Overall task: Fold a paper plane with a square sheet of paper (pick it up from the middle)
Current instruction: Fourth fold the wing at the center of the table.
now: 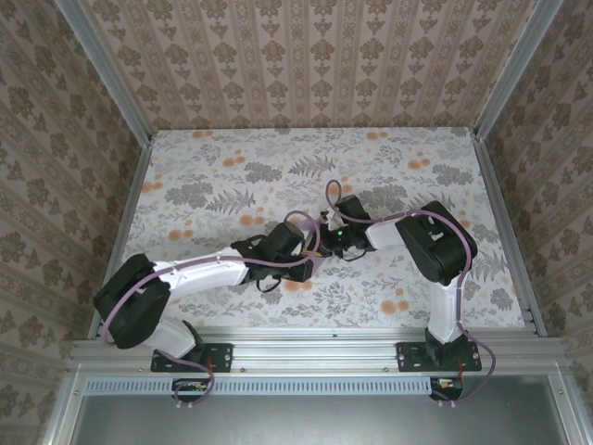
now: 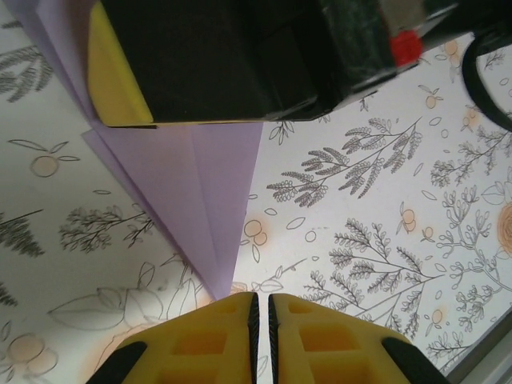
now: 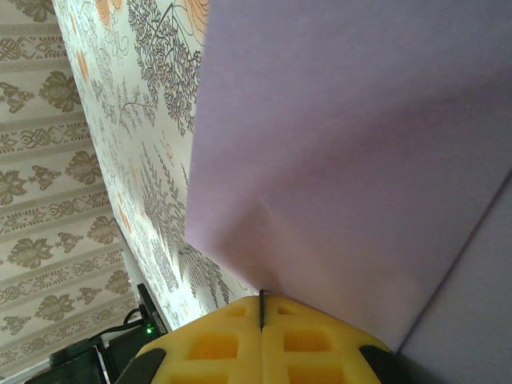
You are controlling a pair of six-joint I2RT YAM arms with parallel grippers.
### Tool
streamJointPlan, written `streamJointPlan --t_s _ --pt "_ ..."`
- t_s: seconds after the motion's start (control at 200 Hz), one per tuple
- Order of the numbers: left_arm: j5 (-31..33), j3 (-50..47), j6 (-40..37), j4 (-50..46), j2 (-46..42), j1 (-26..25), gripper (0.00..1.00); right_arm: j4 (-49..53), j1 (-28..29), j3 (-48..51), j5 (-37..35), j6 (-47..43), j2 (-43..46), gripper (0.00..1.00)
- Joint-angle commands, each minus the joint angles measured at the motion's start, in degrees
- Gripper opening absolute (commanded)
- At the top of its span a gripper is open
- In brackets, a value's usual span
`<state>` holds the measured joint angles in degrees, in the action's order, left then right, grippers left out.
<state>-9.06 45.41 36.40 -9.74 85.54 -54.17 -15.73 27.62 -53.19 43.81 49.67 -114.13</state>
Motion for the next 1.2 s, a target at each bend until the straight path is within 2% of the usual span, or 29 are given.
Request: streamJointPlan --t_s 0.0,0.435,0.74,1.195 --pt "-3.3 1.1 -0.8 4.4 3.4 0.7 0.15 4.0 -0.3 1.1 -3.3 0.1 -2.9 0.0" --pt "-3.0 -0.6 -3.4 9.9 11.0 3.3 0.14 5.0 -0.4 0.2 -2.9 0.0 -2.5 0.0" --pt "-2.1 -3.0 -4.9 7.2 13.6 3.2 0.13 7.7 -2.3 -2.3 -5.3 -1.4 -2.3 0.06" --pt "1.3 -8.0 -5.1 2.0 11.2 1.1 0.12 17.8 -6.2 -14.6 -11.3 -6.1 -6.3 0.1"
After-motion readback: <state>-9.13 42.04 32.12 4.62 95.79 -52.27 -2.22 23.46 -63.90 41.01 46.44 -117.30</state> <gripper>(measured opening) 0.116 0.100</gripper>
